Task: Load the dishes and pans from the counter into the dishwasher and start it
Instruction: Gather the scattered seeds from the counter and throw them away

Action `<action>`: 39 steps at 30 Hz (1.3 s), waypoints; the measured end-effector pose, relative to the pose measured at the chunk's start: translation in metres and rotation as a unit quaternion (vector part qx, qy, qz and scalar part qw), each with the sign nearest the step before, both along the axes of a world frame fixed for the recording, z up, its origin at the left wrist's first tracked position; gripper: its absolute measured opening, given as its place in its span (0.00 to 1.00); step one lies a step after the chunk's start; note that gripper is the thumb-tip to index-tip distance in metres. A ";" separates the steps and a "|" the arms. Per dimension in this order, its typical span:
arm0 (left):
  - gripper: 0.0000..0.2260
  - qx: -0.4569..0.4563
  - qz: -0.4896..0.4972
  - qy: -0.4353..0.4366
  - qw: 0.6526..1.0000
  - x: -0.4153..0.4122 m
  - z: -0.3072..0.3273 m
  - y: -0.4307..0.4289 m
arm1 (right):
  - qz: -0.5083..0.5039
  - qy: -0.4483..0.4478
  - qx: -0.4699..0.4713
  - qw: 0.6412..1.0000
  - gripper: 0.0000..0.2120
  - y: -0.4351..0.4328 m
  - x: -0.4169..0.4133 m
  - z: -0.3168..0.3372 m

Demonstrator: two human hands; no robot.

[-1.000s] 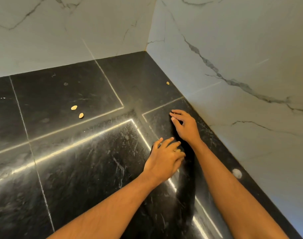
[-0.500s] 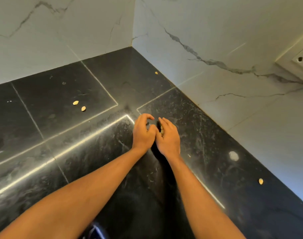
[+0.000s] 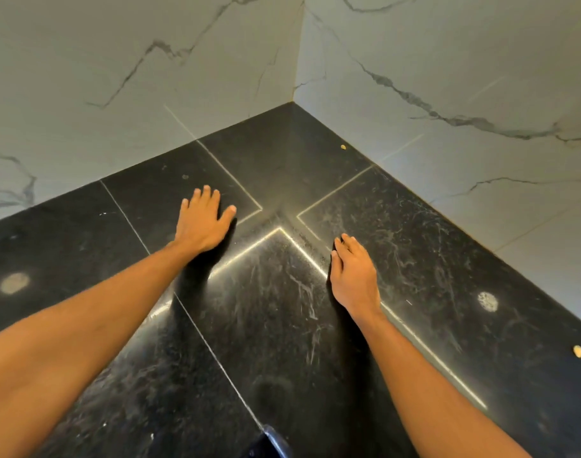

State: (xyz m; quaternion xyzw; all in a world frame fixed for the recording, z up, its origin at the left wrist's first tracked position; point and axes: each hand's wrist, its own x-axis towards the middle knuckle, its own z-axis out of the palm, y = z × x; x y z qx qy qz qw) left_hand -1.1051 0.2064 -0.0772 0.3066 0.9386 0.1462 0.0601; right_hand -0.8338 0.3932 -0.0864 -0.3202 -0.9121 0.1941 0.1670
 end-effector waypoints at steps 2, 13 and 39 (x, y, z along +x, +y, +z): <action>0.32 -0.034 -0.063 0.032 0.997 0.020 -0.005 0.011 | -0.002 0.004 -0.004 1.000 0.19 0.001 0.001 -0.001; 0.27 0.024 -0.244 -0.035 0.969 0.199 0.002 0.120 | -0.136 0.277 -0.240 0.920 0.19 0.009 0.021 0.012; 0.47 0.063 -0.246 0.038 0.967 0.213 -0.007 0.138 | -0.159 -0.061 -0.018 0.985 0.28 0.084 0.178 0.009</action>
